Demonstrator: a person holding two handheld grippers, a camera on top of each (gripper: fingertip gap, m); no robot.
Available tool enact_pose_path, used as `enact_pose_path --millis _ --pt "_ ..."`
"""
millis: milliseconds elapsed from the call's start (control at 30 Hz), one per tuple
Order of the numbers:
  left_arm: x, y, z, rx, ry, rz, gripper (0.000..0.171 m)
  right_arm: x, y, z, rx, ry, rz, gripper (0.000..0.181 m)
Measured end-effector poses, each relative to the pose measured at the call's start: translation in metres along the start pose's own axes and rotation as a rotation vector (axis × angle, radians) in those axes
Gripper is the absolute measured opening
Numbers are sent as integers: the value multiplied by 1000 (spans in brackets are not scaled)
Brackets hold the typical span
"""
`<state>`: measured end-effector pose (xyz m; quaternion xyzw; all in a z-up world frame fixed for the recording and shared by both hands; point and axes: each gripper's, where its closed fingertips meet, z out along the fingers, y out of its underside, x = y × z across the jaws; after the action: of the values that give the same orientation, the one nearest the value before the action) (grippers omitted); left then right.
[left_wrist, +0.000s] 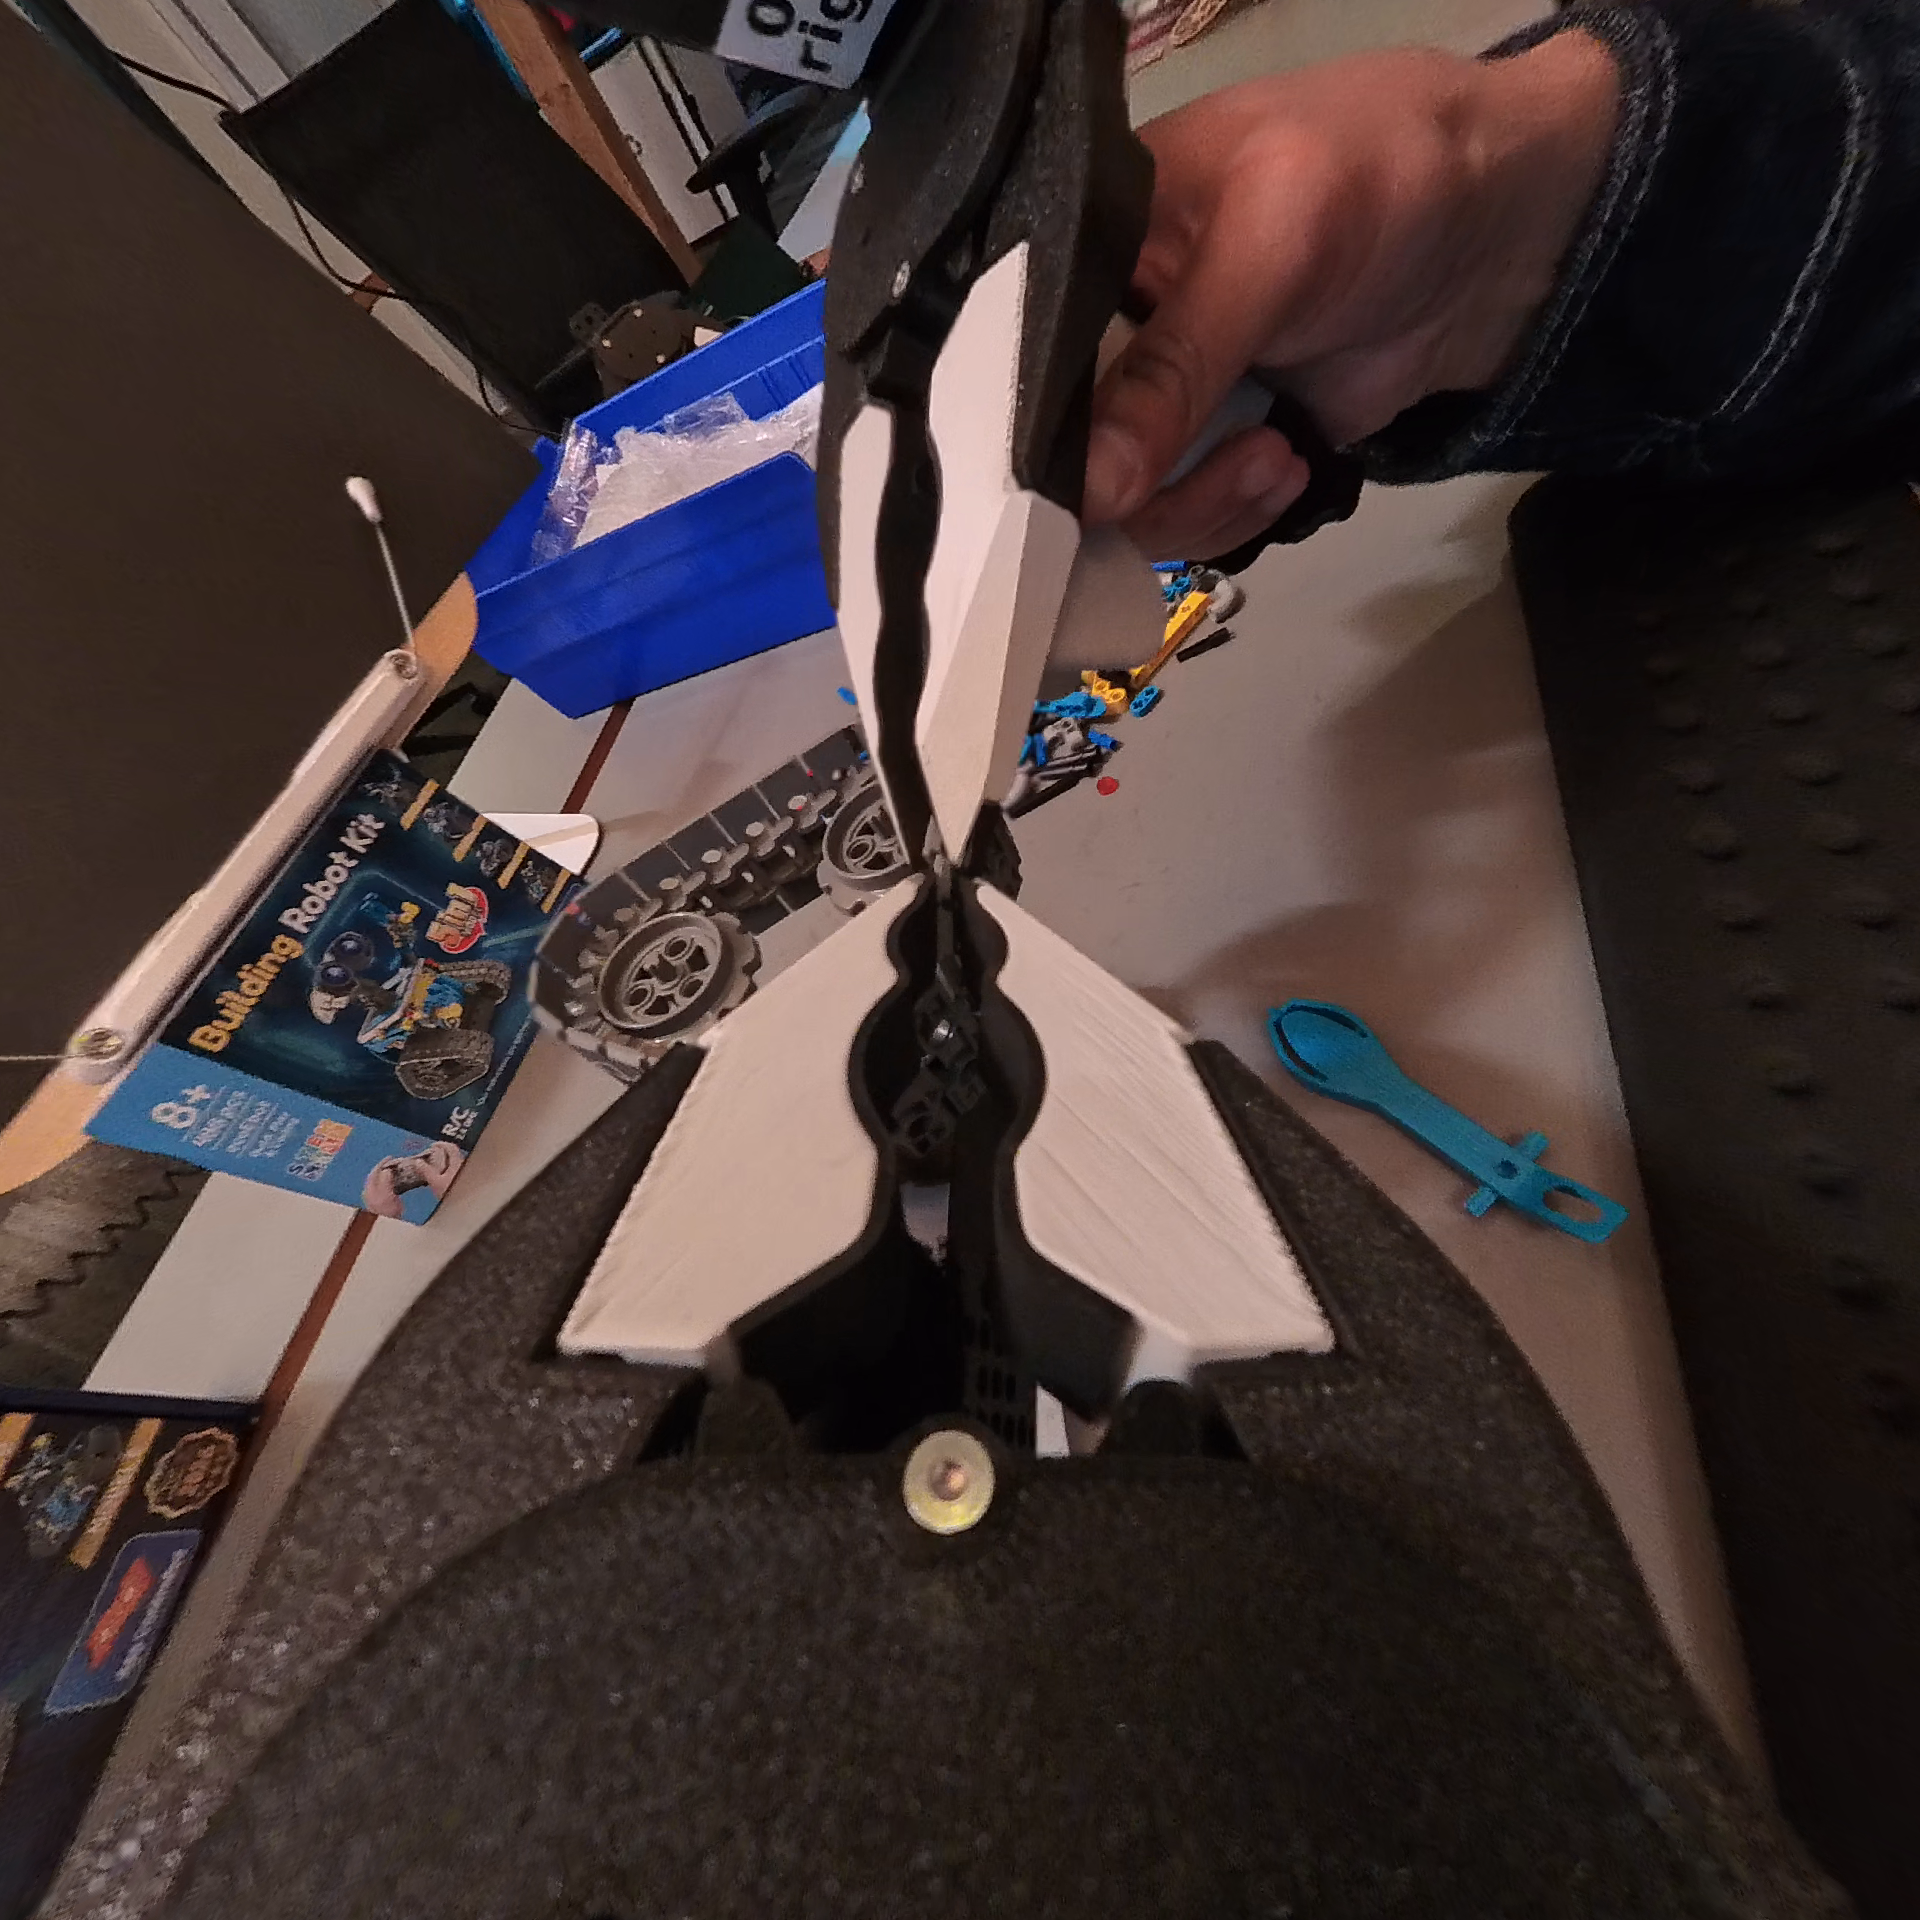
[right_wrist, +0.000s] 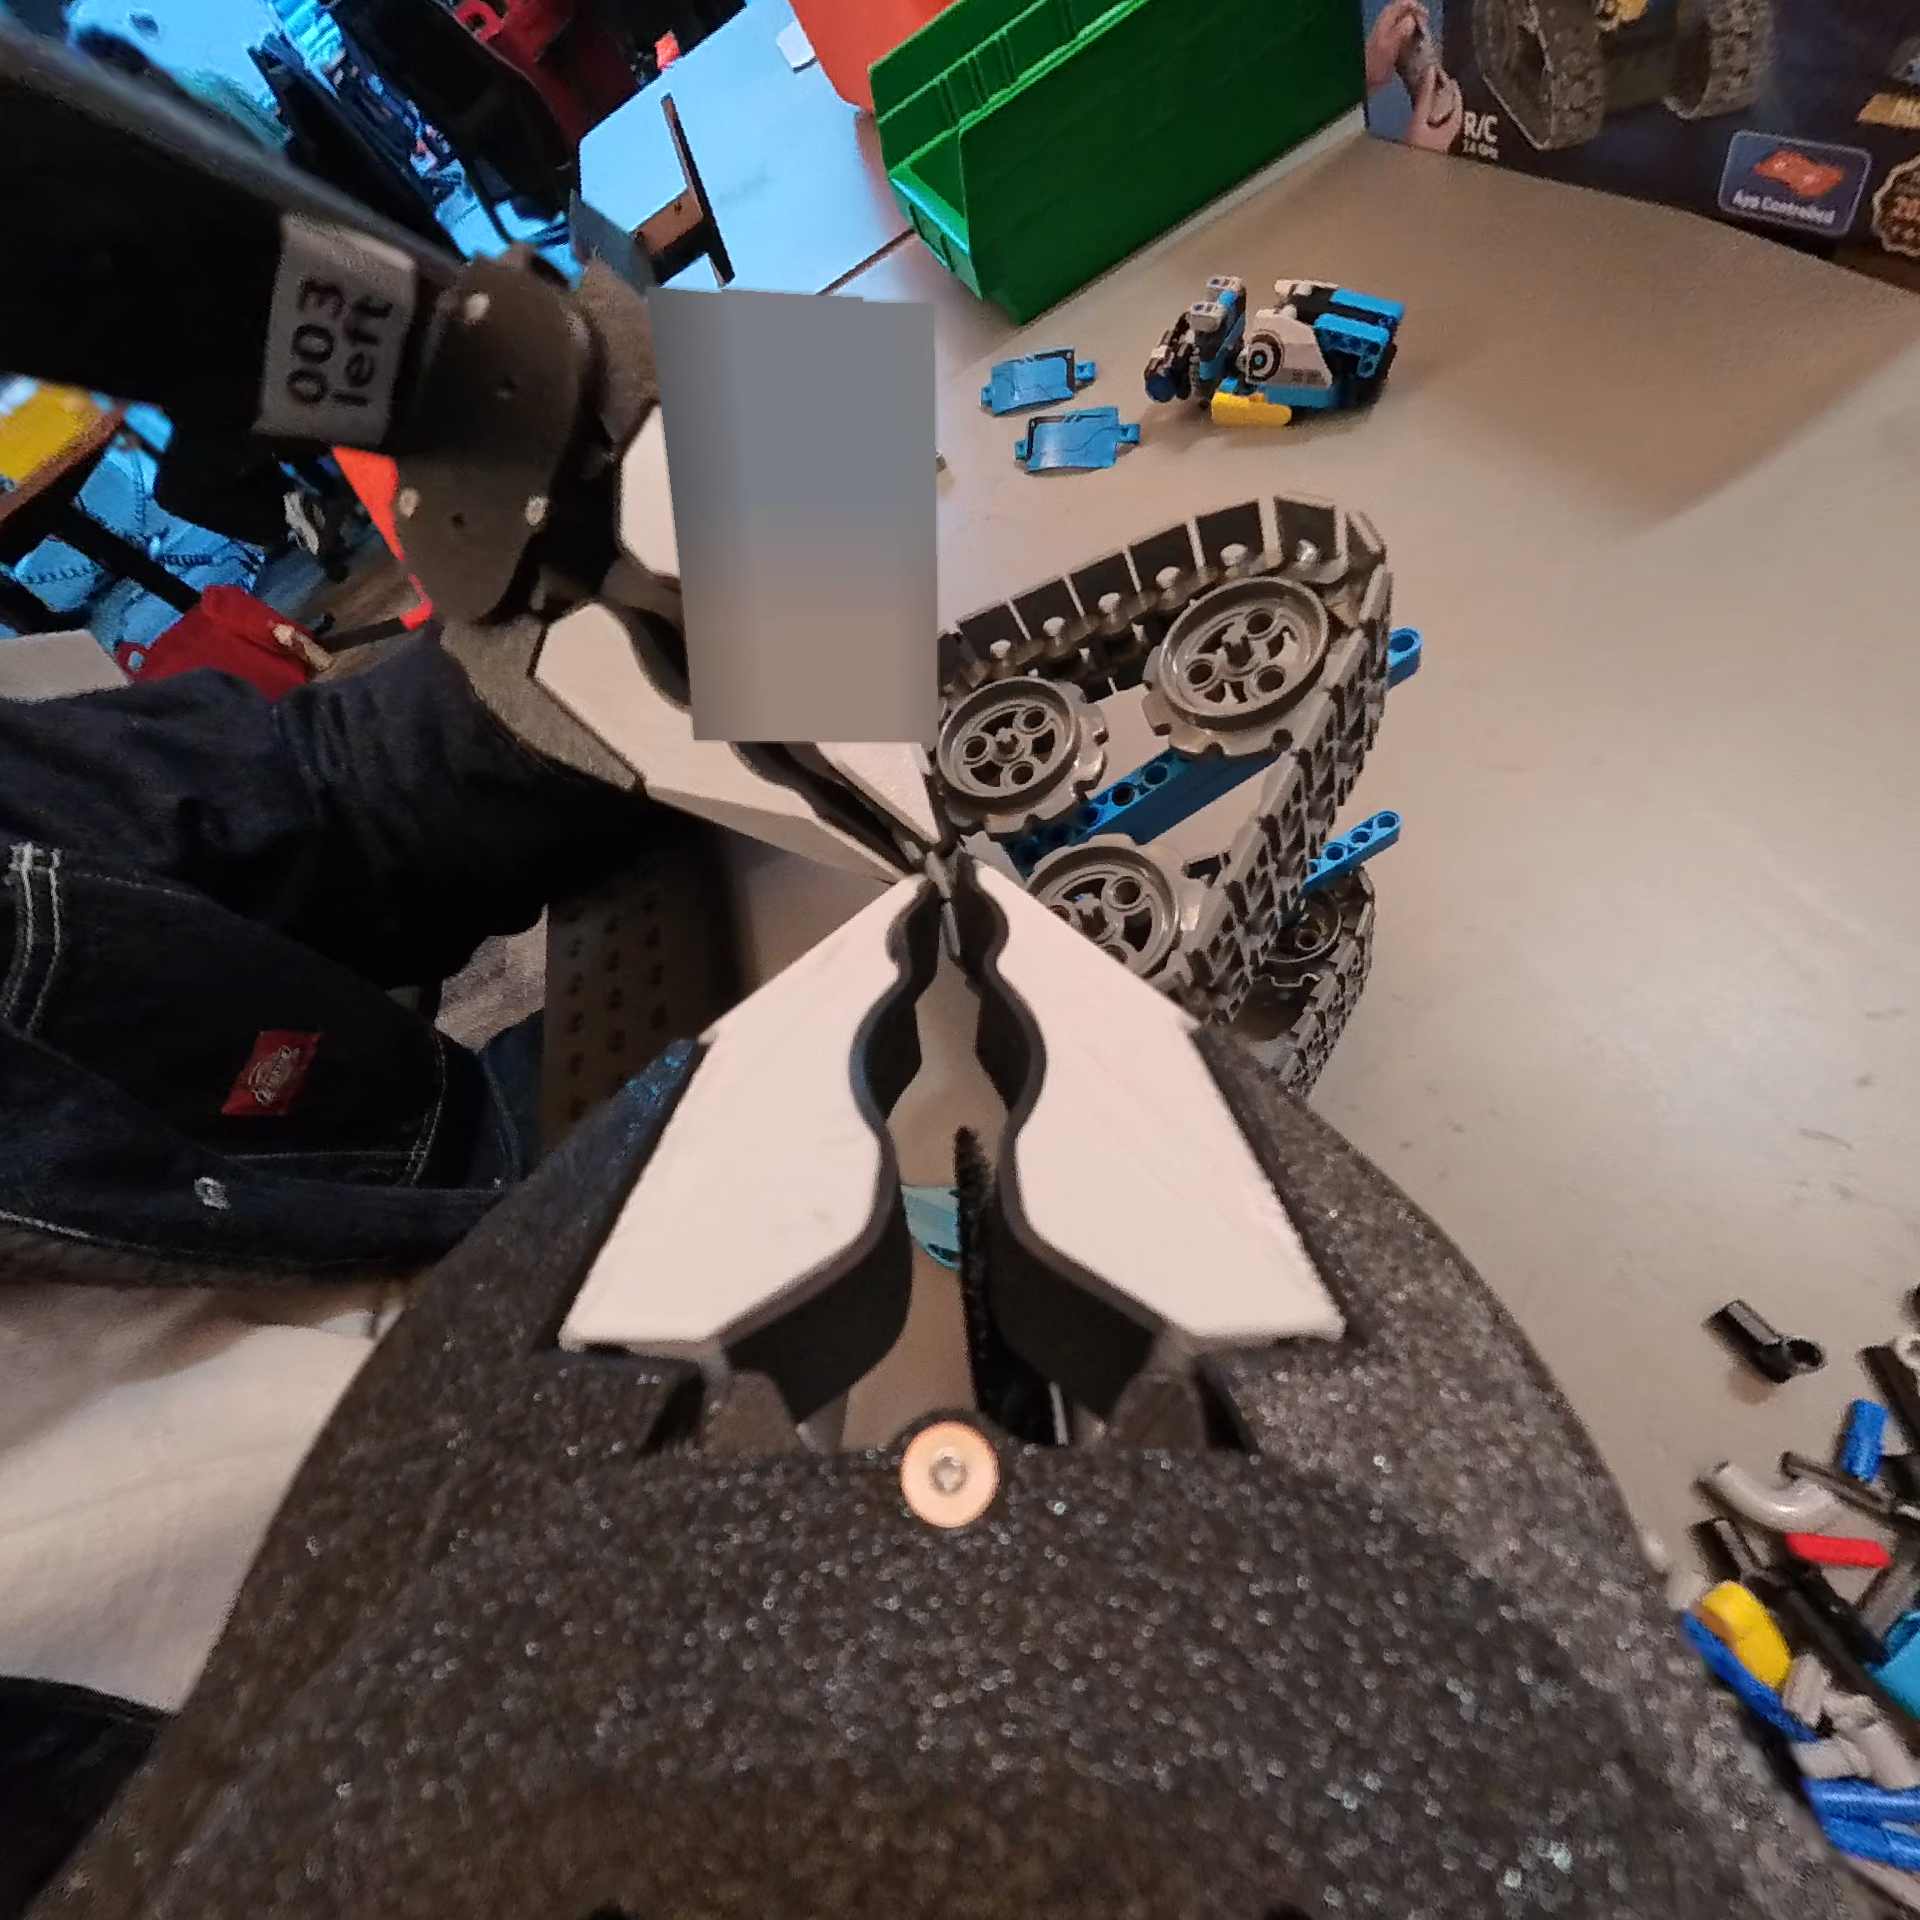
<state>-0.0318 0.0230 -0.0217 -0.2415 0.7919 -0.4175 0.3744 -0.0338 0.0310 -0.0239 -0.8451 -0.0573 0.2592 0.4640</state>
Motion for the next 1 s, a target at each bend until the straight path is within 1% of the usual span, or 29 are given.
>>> enact_pose_path --millis 100,167,233,333,433,533,633,700,800,833,900,967,1000 --pt "1 -3 0 53 69 -137 0 -4 0 -3 -5 5 -181 2" --pt "3 -3 0 60 83 -154 1 -2 -1 -7 30 74 -374 5" --pt "4 -3 0 63 82 -151 1 -2 0 -10 29 104 -460 3" --pt "4 -2 0 49 69 -130 1 -3 2 -8 -2 101 -447 1" --pt "4 0 -1 21 36 -83 0 -1 1 -5 -34 165 -450 0" --pt "-1 4 -2 -1 -6 -59 0 5 -3 -1 -9 215 -348 0" --pt "-3 5 -2 -22 -30 -29 0 7 -4 0 12 203 -228 0" --pt "-3 5 -2 -12 -25 -40 0 8 -4 0 15 199 -184 1" --pt "-3 5 -3 -5 -11 -44 0 6 -4 0 13 200 -210 1" --pt "-3 4 -3 7 -4 -62 0 6 -4 0 21 185 -217 1" --pt "0 2 -5 45 44 -108 1 -1 -4 -1 51 90 -286 2" --pt "10 -2 -10 72 104 -103 1 -16 -3 -7 93 -11 -339 2" --pt "15 -2 -13 88 138 -103 1 -26 -8 -12 150 -55 -373 4"
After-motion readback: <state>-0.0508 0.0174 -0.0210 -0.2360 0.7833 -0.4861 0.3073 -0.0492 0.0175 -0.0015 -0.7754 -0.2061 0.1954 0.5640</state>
